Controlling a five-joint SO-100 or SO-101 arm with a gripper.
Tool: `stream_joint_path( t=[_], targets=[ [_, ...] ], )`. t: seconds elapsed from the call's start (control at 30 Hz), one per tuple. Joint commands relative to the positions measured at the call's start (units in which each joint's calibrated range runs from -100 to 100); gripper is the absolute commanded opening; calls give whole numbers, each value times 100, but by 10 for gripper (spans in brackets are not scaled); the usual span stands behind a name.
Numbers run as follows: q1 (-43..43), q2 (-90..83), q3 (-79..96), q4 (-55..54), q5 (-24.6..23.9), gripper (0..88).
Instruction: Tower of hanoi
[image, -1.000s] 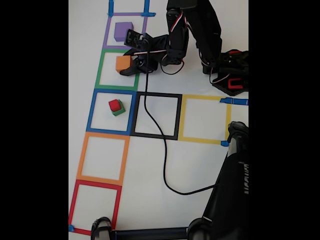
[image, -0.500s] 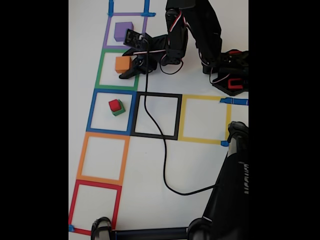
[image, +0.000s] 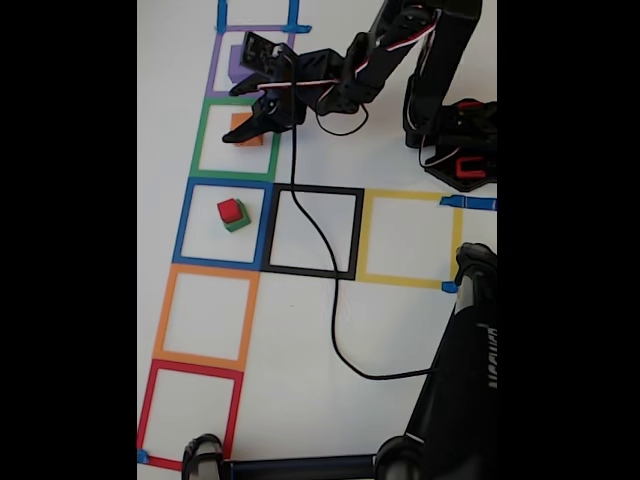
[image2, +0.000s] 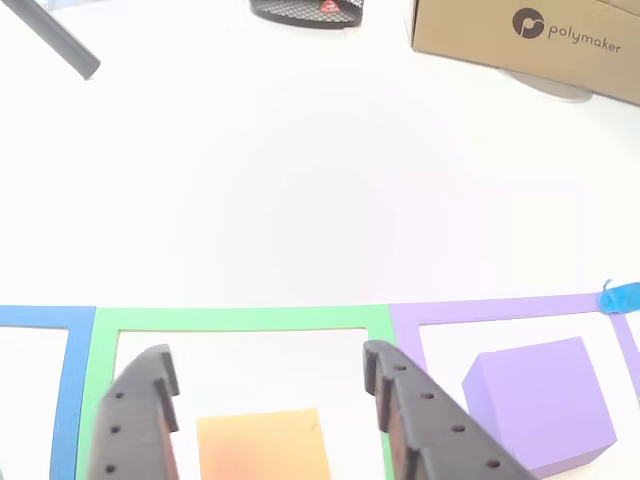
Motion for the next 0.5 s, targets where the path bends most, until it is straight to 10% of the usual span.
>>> stream_joint_path(
  t=[0.0, 0.47],
  targets=[
    [55, -1897, -285, 2146, 36, 99],
    [-616, -3875, -4476, 9531, 36, 2]
  ],
)
